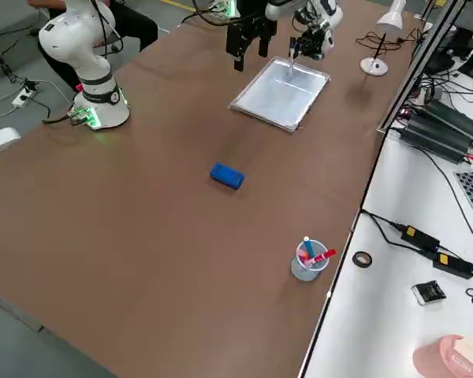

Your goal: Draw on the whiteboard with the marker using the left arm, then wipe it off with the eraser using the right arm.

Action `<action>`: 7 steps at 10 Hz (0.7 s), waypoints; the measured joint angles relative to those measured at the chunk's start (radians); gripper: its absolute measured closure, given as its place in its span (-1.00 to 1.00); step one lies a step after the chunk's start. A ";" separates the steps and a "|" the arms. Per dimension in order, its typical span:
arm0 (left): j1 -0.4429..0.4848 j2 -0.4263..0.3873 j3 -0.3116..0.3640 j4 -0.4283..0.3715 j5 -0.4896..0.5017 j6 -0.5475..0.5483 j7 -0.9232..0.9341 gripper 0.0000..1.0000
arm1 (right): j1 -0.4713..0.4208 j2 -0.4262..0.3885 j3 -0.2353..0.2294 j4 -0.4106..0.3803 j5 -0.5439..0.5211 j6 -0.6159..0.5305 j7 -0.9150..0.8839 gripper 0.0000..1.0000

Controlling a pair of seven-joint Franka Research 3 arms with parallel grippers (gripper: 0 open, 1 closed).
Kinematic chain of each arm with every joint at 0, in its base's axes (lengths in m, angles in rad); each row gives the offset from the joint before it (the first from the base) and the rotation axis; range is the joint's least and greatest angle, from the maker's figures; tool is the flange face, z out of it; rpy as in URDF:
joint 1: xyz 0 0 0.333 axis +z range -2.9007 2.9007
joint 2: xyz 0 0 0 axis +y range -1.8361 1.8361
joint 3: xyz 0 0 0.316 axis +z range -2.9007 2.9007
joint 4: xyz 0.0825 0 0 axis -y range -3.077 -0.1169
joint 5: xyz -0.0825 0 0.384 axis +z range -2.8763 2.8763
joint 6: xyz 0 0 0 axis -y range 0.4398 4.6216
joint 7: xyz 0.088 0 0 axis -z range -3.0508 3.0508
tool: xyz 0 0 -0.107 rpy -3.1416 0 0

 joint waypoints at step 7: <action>-0.070 0.089 0.000 0.048 -0.094 -0.001 0.092 0.65 | 0.000 0.000 0.000 -0.002 0.000 0.000 0.000 -1.00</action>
